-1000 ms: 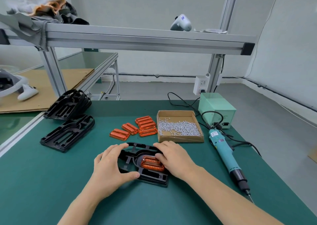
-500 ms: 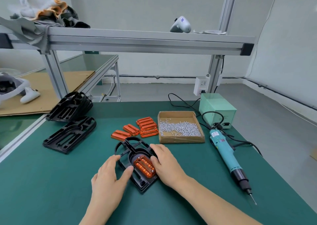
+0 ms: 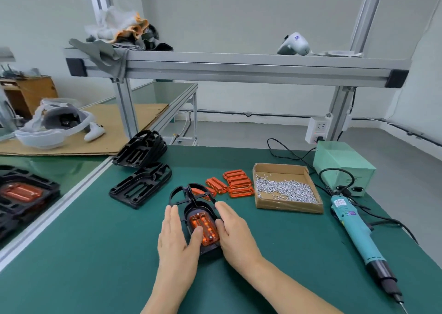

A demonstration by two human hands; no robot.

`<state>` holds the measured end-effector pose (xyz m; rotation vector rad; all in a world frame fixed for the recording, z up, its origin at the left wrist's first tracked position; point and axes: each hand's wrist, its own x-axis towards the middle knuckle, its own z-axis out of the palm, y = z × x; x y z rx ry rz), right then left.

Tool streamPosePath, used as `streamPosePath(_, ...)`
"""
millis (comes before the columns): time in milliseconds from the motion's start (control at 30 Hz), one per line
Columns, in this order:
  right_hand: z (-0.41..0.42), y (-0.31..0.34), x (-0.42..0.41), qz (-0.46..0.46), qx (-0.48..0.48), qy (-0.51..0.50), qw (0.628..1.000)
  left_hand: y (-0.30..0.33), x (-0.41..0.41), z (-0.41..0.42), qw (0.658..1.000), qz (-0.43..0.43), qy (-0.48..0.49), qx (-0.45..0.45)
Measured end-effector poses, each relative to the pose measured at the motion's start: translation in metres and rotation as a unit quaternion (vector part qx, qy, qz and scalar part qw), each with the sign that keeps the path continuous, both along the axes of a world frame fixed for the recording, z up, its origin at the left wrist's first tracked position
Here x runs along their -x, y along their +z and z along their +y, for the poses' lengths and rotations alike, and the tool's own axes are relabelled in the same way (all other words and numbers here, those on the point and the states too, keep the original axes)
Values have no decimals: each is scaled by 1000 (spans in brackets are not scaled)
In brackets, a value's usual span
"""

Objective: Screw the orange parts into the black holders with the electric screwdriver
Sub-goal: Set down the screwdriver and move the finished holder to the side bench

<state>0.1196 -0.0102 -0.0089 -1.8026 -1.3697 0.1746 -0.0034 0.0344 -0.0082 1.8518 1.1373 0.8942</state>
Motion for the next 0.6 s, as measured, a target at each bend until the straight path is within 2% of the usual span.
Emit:
streamPosePath(200,24,16,24,12,-26,42,999,11,12,14,998,-29,51,-18)
streamPosePath(367,42,22,41,-12,-44,75,996,17,26,23,994,-69,80,6)
streamPosePath(600,69,23,65,-26,-37,115,992,20,54,38,989,-85,117,24)
